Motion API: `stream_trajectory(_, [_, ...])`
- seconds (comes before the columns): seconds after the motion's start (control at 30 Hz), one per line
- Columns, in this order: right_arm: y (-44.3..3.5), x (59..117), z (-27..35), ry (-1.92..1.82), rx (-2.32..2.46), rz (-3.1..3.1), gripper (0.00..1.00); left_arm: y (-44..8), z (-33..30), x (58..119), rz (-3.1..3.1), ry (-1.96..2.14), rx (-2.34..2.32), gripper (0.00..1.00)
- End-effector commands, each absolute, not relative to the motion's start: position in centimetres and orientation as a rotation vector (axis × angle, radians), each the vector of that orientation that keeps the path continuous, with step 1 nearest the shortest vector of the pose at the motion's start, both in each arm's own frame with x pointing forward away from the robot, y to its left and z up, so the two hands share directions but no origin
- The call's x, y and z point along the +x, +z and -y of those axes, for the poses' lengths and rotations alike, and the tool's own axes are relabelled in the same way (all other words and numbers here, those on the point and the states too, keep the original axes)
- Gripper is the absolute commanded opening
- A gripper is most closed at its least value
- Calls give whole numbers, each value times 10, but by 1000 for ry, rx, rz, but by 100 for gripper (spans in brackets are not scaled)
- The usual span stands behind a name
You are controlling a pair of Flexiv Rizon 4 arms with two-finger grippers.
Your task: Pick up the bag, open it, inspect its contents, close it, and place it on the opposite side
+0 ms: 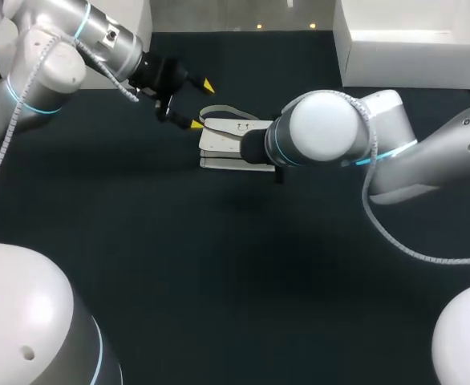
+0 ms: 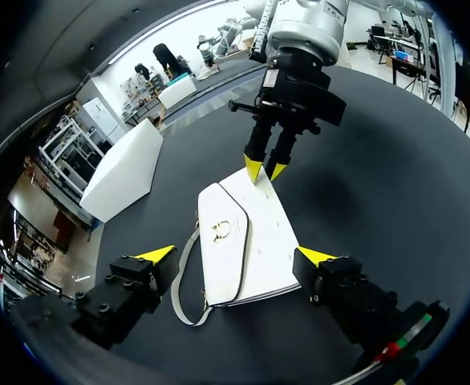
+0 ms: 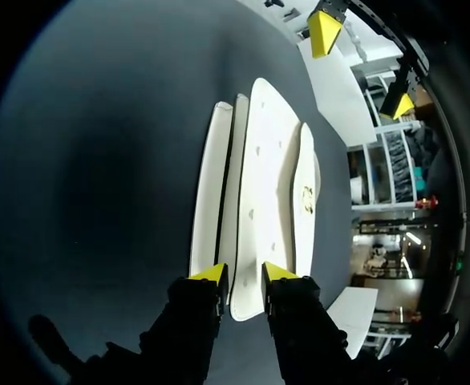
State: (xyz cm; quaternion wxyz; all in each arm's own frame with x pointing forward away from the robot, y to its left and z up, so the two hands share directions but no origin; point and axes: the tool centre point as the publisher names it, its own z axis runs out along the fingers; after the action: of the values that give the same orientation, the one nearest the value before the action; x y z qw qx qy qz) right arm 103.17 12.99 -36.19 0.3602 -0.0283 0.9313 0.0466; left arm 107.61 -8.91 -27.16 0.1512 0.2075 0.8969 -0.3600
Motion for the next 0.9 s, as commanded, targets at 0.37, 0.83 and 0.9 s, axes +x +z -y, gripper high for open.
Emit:
stream_trajectory(0.37, [-367,1037,-130,117,-47,-2392,14,-274,90,1075,-2574,-1033,610,100])
stream_trajectory(0.83, [-366,1036,-132,123,-17,-2389,0,-286,95,1067,-2478,-1084,716,100])
stream_trajectory(0.9, [-366,1036,-132,123,-17,-2389,0,-286,95,1067,-2478,-1084,716,100])
